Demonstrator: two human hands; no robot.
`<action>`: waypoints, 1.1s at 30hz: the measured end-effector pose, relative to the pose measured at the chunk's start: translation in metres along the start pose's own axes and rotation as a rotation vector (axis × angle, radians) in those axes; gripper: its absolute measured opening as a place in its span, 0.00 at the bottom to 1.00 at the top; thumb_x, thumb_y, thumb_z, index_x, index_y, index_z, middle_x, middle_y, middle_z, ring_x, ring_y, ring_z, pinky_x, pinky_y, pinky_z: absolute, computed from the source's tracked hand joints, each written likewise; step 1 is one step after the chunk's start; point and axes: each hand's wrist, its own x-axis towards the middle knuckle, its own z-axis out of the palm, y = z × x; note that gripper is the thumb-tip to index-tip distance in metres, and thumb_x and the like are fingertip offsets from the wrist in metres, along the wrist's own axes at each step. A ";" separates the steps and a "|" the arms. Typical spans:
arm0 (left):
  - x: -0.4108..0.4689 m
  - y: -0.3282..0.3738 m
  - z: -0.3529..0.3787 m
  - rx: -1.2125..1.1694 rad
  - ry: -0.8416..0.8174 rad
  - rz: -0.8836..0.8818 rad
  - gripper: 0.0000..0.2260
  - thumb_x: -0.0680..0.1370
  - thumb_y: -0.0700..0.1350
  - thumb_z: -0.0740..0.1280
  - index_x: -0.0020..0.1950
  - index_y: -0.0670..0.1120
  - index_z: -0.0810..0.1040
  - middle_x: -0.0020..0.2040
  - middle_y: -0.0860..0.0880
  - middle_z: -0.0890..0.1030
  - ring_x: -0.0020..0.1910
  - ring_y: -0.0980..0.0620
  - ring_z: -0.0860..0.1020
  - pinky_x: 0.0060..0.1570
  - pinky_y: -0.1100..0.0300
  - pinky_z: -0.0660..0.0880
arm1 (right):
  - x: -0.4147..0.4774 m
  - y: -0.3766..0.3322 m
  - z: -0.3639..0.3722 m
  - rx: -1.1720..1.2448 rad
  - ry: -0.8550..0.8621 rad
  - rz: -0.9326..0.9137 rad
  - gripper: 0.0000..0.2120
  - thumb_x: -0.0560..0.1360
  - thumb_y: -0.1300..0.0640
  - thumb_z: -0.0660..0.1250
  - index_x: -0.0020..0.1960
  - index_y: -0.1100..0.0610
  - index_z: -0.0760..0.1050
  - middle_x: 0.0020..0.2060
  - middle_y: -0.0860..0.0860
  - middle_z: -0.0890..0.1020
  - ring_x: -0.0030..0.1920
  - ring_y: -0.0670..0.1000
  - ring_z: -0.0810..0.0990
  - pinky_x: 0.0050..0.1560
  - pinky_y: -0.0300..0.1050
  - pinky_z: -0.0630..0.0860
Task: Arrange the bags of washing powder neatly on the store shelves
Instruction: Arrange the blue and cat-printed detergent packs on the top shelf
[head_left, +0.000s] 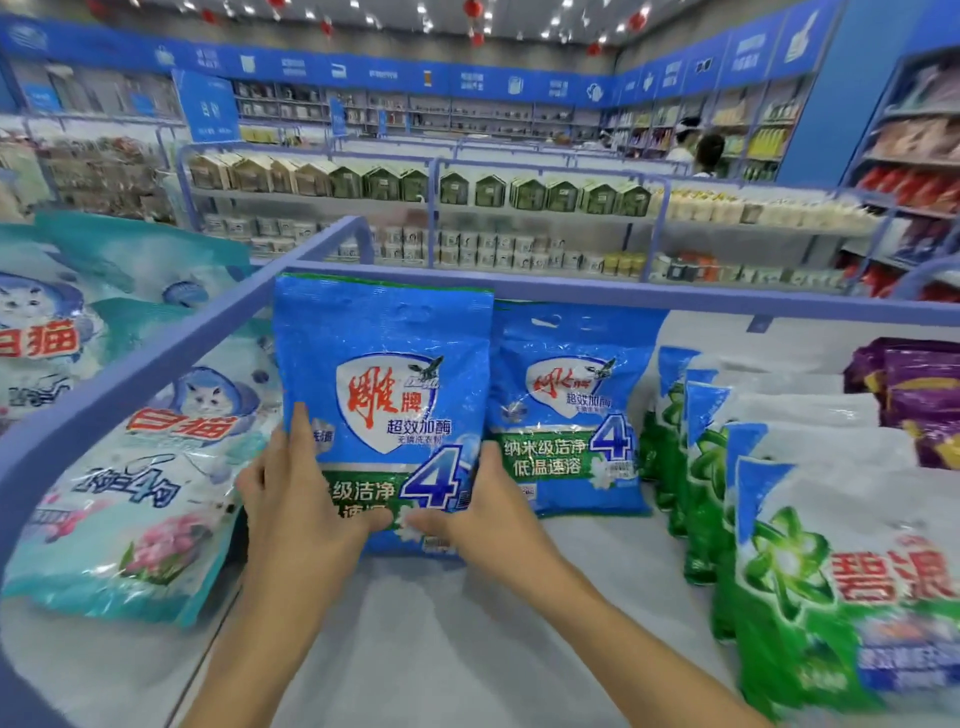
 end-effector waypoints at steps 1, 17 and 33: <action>-0.002 0.001 0.000 0.019 0.036 0.009 0.57 0.60 0.48 0.86 0.82 0.47 0.58 0.78 0.42 0.64 0.75 0.39 0.60 0.74 0.45 0.56 | 0.001 -0.001 0.001 -0.012 0.012 -0.008 0.31 0.66 0.52 0.83 0.59 0.49 0.65 0.55 0.43 0.80 0.55 0.45 0.81 0.54 0.43 0.78; -0.029 -0.021 0.007 -0.005 -0.083 0.150 0.45 0.76 0.36 0.72 0.84 0.52 0.47 0.83 0.50 0.39 0.83 0.45 0.46 0.76 0.44 0.63 | -0.014 0.003 0.029 -0.191 0.202 -0.044 0.35 0.75 0.46 0.75 0.74 0.54 0.61 0.65 0.49 0.73 0.65 0.52 0.75 0.61 0.48 0.74; -0.062 -0.018 -0.031 0.118 -0.205 0.198 0.30 0.81 0.46 0.66 0.81 0.47 0.59 0.80 0.42 0.60 0.72 0.42 0.68 0.62 0.51 0.70 | -0.075 0.004 0.025 -0.418 0.135 -0.061 0.22 0.79 0.52 0.68 0.71 0.53 0.69 0.64 0.55 0.77 0.64 0.59 0.75 0.60 0.53 0.75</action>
